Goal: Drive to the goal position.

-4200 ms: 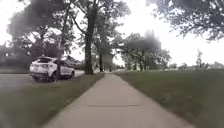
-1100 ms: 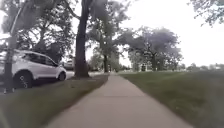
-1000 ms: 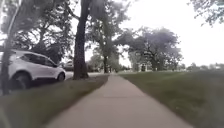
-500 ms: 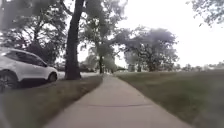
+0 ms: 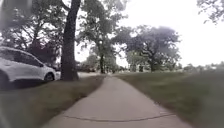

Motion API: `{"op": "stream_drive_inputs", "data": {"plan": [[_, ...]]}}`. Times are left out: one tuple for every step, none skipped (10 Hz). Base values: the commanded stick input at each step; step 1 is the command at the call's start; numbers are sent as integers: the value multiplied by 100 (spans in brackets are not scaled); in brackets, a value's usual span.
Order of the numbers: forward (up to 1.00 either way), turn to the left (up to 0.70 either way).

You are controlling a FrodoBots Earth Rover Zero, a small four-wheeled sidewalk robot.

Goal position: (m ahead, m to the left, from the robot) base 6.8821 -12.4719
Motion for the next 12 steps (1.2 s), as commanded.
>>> {"op": "stream_drive_inputs", "data": {"plan": [[100, 0], [100, 0], [100, 0], [100, 0], [100, 0], [100, 0], [100, -27], [100, -40], [100, -40], [100, -40], [100, -40], [100, -40]]}}
